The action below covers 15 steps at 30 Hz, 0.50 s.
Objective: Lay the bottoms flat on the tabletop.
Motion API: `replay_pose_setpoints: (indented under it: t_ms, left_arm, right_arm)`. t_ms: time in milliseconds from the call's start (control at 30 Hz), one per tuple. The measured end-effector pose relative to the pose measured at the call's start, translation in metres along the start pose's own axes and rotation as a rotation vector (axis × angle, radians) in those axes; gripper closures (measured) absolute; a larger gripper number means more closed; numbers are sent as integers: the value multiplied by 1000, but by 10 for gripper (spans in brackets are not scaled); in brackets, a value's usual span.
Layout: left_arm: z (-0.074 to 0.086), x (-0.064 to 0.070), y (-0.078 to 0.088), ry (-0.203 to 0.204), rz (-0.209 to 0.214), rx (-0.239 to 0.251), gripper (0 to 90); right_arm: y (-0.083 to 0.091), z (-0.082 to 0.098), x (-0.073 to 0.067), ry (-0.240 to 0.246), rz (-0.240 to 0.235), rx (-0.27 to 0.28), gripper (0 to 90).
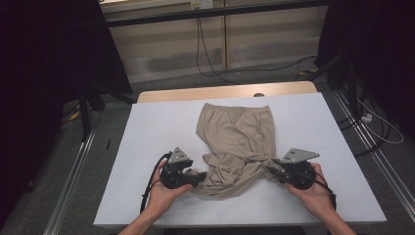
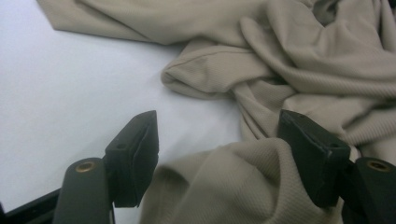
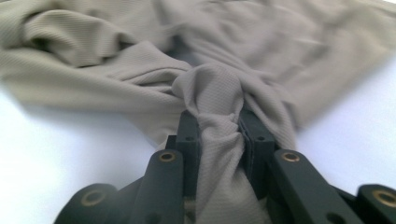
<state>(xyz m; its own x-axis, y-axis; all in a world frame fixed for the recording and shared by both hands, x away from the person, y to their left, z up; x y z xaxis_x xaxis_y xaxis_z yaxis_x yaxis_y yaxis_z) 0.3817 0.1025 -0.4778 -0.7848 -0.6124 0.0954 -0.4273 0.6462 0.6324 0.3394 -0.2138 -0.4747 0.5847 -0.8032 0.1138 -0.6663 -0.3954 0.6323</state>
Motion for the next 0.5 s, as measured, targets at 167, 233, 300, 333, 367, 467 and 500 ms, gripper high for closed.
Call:
replay_pose_setpoints:
  t_ms: [167,233,300,333,367,467,500]
  left_arm:
    - [0,4,0,1,26,-2,358]
    - [2,8,0,-13,65,-25,451]
    - [5,16,-2,-27,98,-45,566]
    - [7,21,-2,-38,114,-64,638]
    - [10,28,0,-47,130,-85,772]
    - [13,35,5,-30,172,-99,858]
    - [17,42,12,-6,214,-100,871]
  right_arm:
    - [6,-3,1,-27,3,35,625]
    - [9,-9,-6,-28,-18,68,489]
    - [12,-18,-15,-34,-39,116,424]
    - [13,-22,-20,-32,-55,137,413]
    - [13,-28,-33,-26,-99,157,407]
    - [8,-30,-46,-35,-162,146,428]
    - [-1,-29,-62,-18,-217,115,432]
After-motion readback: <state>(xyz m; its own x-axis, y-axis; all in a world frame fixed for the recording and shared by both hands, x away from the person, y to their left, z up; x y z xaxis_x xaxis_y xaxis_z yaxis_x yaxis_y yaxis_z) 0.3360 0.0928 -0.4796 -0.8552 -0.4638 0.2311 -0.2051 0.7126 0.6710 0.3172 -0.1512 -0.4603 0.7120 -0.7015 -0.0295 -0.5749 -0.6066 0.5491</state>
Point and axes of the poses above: each handheld gripper's, and its own axes: y roughly backward along the jaws, z roughly out of its underside, x roughly to its right, the point moved 5 cm from there along -y, roughly forward along the jaws, and after that the axes turned 1 degree about z, right-handed, at the moved point
